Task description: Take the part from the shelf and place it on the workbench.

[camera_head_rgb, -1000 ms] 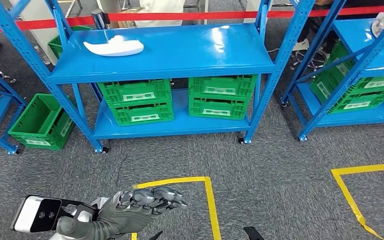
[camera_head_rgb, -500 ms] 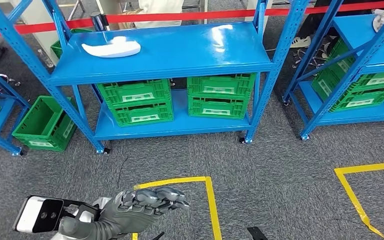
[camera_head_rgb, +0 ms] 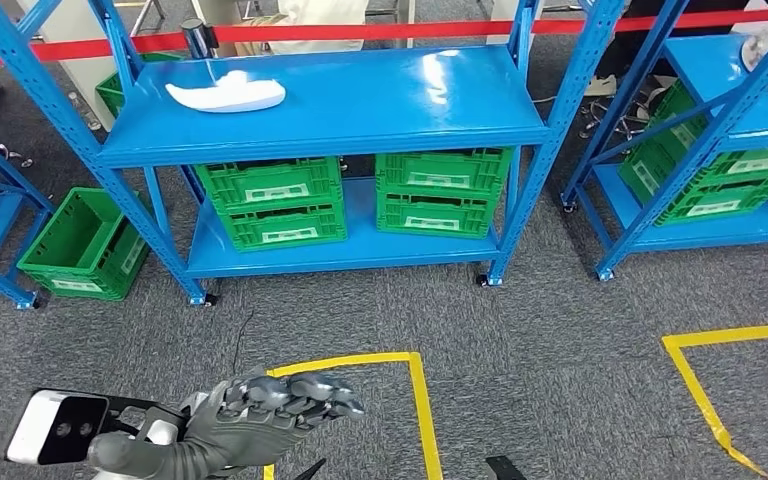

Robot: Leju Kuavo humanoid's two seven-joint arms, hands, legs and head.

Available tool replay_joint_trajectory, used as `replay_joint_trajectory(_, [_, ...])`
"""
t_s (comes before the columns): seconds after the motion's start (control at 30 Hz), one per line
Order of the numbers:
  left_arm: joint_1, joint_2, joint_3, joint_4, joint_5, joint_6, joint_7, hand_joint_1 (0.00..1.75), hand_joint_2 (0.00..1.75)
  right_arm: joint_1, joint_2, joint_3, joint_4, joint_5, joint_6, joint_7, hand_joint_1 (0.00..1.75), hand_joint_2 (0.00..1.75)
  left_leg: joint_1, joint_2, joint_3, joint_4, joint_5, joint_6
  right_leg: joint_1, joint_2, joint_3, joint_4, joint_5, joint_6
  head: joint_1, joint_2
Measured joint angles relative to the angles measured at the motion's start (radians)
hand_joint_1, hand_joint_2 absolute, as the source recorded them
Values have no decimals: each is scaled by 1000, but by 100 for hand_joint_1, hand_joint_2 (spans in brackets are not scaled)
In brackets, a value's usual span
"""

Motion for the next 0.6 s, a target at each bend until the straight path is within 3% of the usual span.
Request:
replay_joint_trajectory(0.1, [-2, 0, -1, -3, 0, -3, -2, 0, 0, 0, -3, 10, 1, 7, 6, -1, 0, 0, 1, -11, -3, -5, 7, 4, -3, 0, -93, 195, -79, -4, 2, 0])
replay_joint_trajectory(0.13, [-1, 0, -2, -3, 0, -3, -2, 0, 0, 1, -5, 14, 1, 8, 7, -1, 0, 0, 1, -18, -3, -5, 7, 4, -5, 0, -111, 234, -89, 2, 2, 0])
replay_joint_trajectory(0.17, [-1, 0, -2, -3, -1, -4, -2, 0, 0, 2, -6, 17, 2, 7, 8, -1, 0, 0, 2, -26, -4, -3, 7, 3, -8, 0, -109, 232, -82, 13, 2, 0])
replay_joint_trajectory(0.23, [-2, 0, -2, -3, 0, -4, -1, 0, 0, 2, -8, 20, 2, 6, 9, -2, 0, 0, 4, -45, -6, 6, 5, -3, -17, 7, -47, 111, -32, 37, 2, 0])
replay_joint_trajectory(0.27, [-2, 0, -3, -3, 1, -5, -1, 0, 0, 2, -9, 21, 3, 4, 9, -2, 0, 0, 2, -54, -9, 14, 1, -8, -18, 17, -11, 41, -10, 42, 2, 0])
replay_joint_trajectory(0.33, [-2, 1, -3, -5, 3, -6, 0, 0, 0, 1, -11, 23, 3, 2, 9, -5, 0, 0, -1, -69, -20, 29, -6, -21, -19, 28, 28, -35, 12, 32, 2, 0])
replay_joint_trajectory(0.4, [-2, 2, -3, -7, 6, -7, 1, 0, 0, 1, -11, 26, 4, -1, 9, -9, 0, 0, 0, -79, -29, 34, -6, -30, -17, 19, 28, -38, 14, 13, 2, 0])
replay_joint_trajectory(0.47, [-2, 5, -2, -9, 6, -7, 1, 0, 0, 1, -10, 28, 4, -2, 9, -14, 0, 0, 4, -62, -38, 52, -18, -39, -19, 8, 29, -40, 18, 1, 0, 0])
replay_joint_trajectory(0.53, [-2, 7, -1, -11, 7, -8, 1, 0, 0, 1, -10, 30, 4, -2, 9, -16, 0, 0, 7, -25, -78, 139, -69, -50, -21, -5, 29, -41, 18, -9, -3, 0])
replay_joint_trajectory(0.6, [-2, 9, -1, -12, 7, -9, 1, 0, 0, 3, -11, 32, 4, -1, 9, -16, 0, 0, 12, -6, -148, 280, -133, -59, -19, -23, 28, -41, 16, -14, -5, 0])
